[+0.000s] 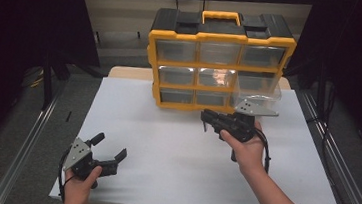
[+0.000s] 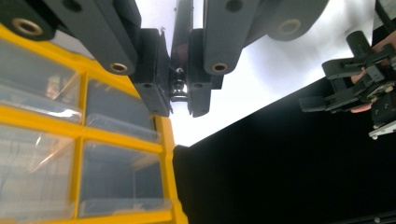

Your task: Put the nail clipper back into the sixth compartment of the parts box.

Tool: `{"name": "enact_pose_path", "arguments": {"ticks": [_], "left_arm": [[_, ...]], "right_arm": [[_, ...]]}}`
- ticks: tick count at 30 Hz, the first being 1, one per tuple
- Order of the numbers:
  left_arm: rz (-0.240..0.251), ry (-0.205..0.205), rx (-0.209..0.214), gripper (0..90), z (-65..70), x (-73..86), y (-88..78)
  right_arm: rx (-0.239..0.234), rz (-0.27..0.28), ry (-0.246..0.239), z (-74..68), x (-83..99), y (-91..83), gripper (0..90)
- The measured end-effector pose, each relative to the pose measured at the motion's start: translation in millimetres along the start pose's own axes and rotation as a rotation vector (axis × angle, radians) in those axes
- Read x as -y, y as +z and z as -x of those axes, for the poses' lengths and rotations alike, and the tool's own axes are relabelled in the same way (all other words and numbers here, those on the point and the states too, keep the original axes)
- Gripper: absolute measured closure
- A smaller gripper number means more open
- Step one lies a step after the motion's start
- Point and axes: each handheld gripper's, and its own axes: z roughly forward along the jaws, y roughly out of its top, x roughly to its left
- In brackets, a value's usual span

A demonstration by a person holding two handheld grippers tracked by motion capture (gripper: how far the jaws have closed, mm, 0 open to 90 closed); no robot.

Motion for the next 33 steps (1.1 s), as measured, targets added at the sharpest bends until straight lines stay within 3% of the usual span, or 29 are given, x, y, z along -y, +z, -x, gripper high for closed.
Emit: {"name": "enact_pose_path", "arguments": {"ticks": [7, 8, 13, 17, 26, 27, 28, 29, 30, 33], "left_arm": [[0.003, -0.007, -0.009, 1.7, 0.6, 0.4, 0.5], [-0.003, 0.011, -0.008, 1.7, -0.2, -0.2, -0.1], [-0.004, -0.004, -0.003, 1.7, 0.7, 0.5, 0.5], [-0.003, 0.012, -0.009, 1.6, -0.7, -0.2, -0.2], [-0.004, 0.005, 0.017, 1.7, 0.9, 0.1, 0.6], [0.022, -0.030, -0.002, 1.7, 3.0, 0.4, 2.6], [0.004, -0.005, 0.002, 1.7, 1.3, 0.1, 1.3], [0.016, -0.023, 0.006, 1.7, 2.6, 0.3, 2.3], [-0.004, 0.003, 0.014, 1.6, 0.8, 0.1, 0.7], [0.000, 0.004, 0.004, 1.7, 0.2, 0.1, 0.6]], "right_arm": [[0.007, 0.015, 0.011, 3.1, -5.9, -0.9, 80.4], [0.015, 0.017, 0.006, 3.6, -7.2, -0.7, 80.5], [0.018, 0.027, 0.004, 5.2, -11.5, -1.4, 80.5], [0.027, 0.029, -0.005, 6.9, -15.8, -2.1, 80.5], [0.034, 0.037, -0.006, 8.7, -25.9, -1.3, 80.5], [0.035, 0.038, -0.011, 9.2, -26.7, -1.3, 80.4], [0.037, 0.039, -0.006, 9.2, -27.4, -1.1, 80.5], [0.040, 0.038, -0.008, 9.8, -28.0, -0.9, 80.5], [0.040, 0.040, -0.006, 10.2, -28.4, -0.5, 80.5], [0.043, 0.040, -0.008, 11.5, -29.9, -0.6, 80.5]]}}
